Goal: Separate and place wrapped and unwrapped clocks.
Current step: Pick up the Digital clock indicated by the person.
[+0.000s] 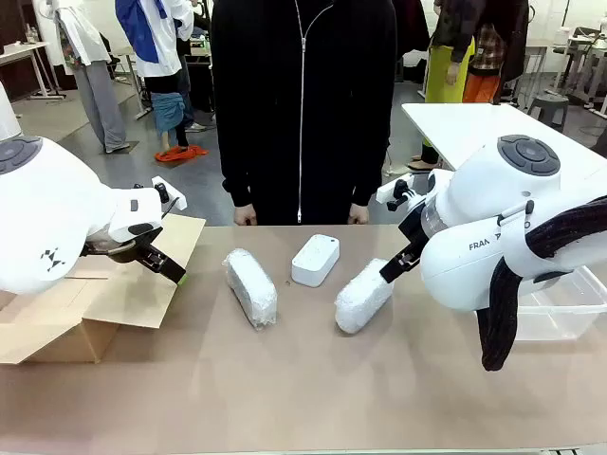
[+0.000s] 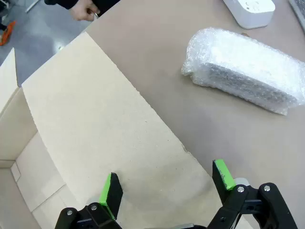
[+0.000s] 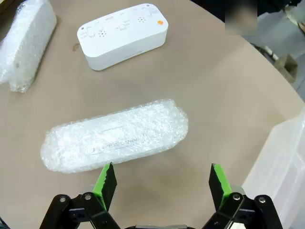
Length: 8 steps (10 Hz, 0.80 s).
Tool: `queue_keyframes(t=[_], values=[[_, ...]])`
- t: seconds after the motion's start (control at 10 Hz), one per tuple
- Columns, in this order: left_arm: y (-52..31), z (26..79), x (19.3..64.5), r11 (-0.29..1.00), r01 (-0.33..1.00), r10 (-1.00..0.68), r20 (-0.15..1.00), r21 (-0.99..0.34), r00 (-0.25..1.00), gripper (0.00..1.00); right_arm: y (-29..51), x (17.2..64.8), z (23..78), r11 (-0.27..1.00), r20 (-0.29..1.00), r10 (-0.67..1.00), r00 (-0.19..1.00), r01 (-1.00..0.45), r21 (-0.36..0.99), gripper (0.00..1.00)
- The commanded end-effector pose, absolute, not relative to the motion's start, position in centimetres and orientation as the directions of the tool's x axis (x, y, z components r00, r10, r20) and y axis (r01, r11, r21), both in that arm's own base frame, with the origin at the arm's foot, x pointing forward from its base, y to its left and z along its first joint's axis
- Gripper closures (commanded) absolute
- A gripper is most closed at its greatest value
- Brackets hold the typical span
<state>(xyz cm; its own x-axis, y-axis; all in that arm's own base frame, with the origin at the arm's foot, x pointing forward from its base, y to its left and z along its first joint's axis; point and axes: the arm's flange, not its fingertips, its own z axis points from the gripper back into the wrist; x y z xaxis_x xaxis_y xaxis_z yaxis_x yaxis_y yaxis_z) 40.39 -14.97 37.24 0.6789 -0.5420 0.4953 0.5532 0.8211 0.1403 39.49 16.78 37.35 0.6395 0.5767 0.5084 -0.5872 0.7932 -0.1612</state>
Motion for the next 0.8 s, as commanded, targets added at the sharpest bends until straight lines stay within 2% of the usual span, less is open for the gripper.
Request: queue_keyframes(t=[0.0,0.7], values=[[-14.97,37.22,40.38,0.821,0.553,-0.542,0.495,0.14,0.679,0.0,16.78,39.49,37.35,0.793,0.508,0.577,0.64,-0.587,-0.161,0.0],[-14.97,37.22,40.38,0.821,0.553,-0.542,0.495,0.14,0.679,0.0,16.78,39.49,37.35,0.793,0.508,0.577,0.64,-0.587,-0.161,0.0]])
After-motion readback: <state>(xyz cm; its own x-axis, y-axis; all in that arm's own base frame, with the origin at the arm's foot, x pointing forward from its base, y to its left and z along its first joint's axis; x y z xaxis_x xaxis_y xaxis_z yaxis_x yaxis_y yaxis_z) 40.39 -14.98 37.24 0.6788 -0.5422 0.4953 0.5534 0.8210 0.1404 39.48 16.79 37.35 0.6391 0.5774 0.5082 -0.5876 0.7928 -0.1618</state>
